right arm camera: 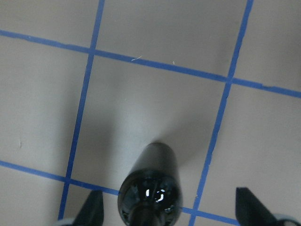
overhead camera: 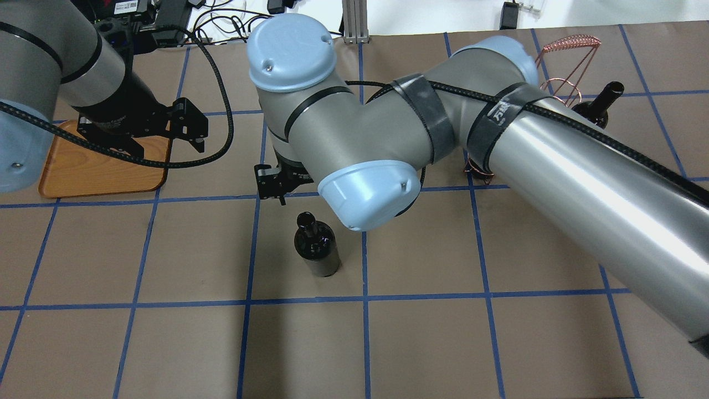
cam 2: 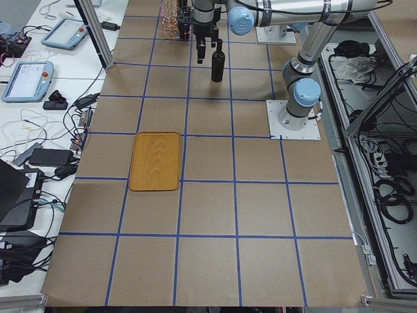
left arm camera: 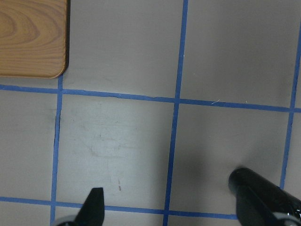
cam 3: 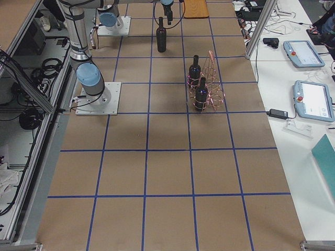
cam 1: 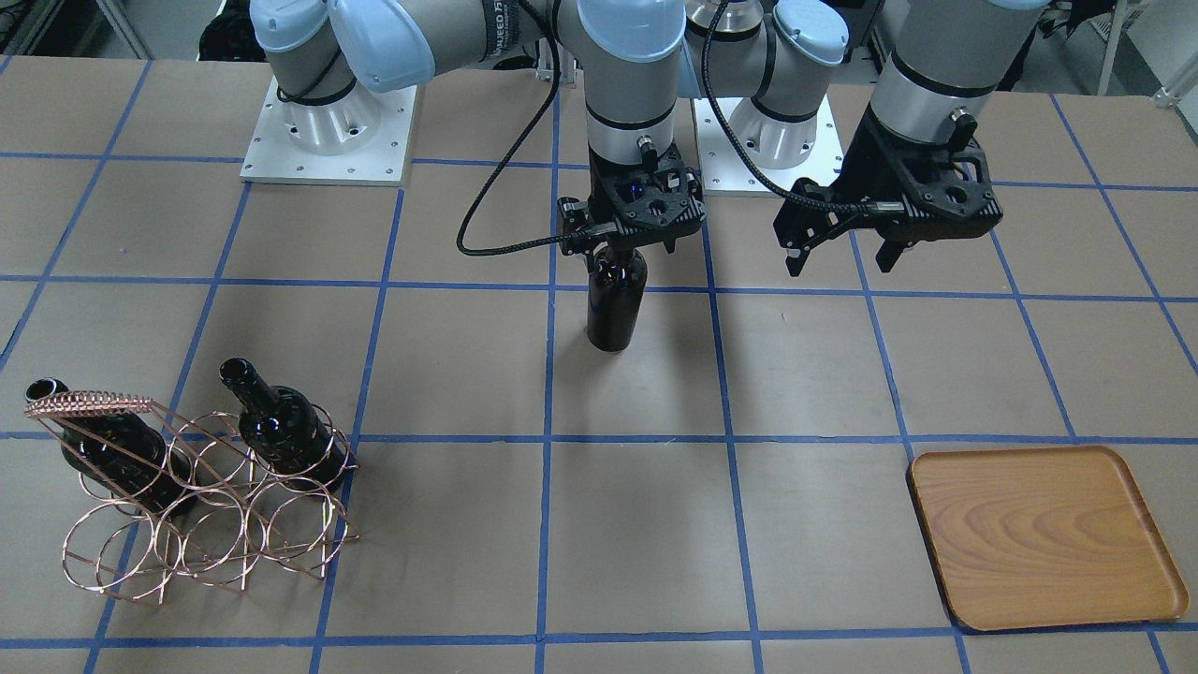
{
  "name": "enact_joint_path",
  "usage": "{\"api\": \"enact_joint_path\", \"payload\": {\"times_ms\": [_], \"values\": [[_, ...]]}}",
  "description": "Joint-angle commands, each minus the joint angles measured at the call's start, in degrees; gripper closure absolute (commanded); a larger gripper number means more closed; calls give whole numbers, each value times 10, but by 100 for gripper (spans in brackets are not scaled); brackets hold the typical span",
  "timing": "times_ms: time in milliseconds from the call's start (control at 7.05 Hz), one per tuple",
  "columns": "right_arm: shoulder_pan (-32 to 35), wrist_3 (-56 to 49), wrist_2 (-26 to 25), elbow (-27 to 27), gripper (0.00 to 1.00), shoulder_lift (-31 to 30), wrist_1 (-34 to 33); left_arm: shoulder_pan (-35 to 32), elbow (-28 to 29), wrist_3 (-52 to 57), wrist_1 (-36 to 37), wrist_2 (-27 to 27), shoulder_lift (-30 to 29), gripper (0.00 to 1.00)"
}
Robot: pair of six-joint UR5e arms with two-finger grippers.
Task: Take wine from basket and place on tray
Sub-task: 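Release the bottle and raise the right gripper while the left gripper reaches toward it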
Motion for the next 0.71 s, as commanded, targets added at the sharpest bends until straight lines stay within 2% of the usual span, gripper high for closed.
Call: {"api": "enact_joint_path", "payload": {"times_ms": [0, 142, 426, 568], "values": [[-85, -71, -10, -5, 0, -32, 12, -6, -1, -9, -4, -5, 10, 0], [-146, -127, -11, -6, 0, -39, 16, -17, 0, -30, -3, -36, 12, 0], [-254, -214, -11, -6, 0, -45, 25, -106, -2, -130, -5, -31, -1, 0], [-287, -219, -31, -5, 0, -57, 27, -150, -16, -170, -1, -31, -10, 0]]}}
